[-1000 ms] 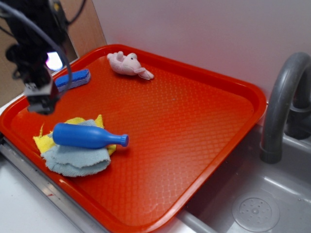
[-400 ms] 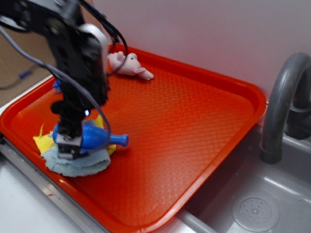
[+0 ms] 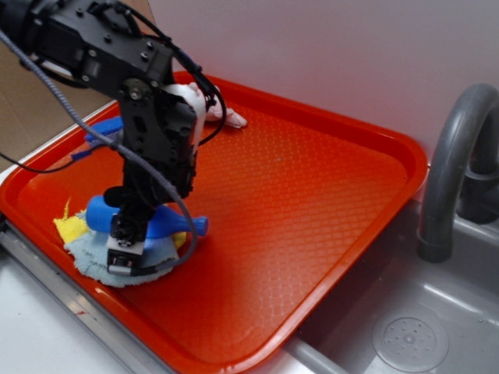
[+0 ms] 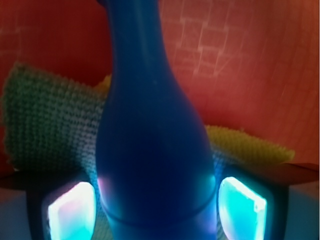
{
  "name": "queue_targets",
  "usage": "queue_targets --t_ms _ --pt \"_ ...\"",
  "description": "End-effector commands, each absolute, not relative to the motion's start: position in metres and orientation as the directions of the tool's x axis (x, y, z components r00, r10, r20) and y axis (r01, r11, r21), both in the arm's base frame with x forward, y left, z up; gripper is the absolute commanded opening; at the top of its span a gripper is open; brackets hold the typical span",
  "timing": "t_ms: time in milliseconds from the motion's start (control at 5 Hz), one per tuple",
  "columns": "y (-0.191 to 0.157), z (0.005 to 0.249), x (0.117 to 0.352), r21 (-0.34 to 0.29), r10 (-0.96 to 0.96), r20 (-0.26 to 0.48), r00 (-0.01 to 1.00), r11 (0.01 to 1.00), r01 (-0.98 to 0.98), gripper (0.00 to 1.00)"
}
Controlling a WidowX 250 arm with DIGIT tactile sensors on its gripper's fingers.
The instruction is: Grab the blue bottle.
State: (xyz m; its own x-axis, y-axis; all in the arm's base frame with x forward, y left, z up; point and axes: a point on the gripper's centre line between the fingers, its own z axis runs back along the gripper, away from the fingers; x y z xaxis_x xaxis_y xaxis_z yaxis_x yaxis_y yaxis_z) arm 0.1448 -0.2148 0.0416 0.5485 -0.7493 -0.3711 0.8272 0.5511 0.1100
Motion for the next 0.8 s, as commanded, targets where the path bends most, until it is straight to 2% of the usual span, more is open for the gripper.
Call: queue_targets --t_ms 0,200,400,600 --pt "-0.223 0.065 0.139 0.124 -0.753 -0.320 0.575 0.569 0.813 0.00" --pt "-0.213 0.097 0.149 0.144 -0.684 -0.265 0.680 0.669 0.729 0.00" --pt "-0.192 0.124 0.155 0.117 -0.584 -0.206 0.785 0.782 0.612 0.00" --pt "-0.163 0.148 0.154 0.064 -0.435 -0.133 0.891 0.893 0.446 0.00"
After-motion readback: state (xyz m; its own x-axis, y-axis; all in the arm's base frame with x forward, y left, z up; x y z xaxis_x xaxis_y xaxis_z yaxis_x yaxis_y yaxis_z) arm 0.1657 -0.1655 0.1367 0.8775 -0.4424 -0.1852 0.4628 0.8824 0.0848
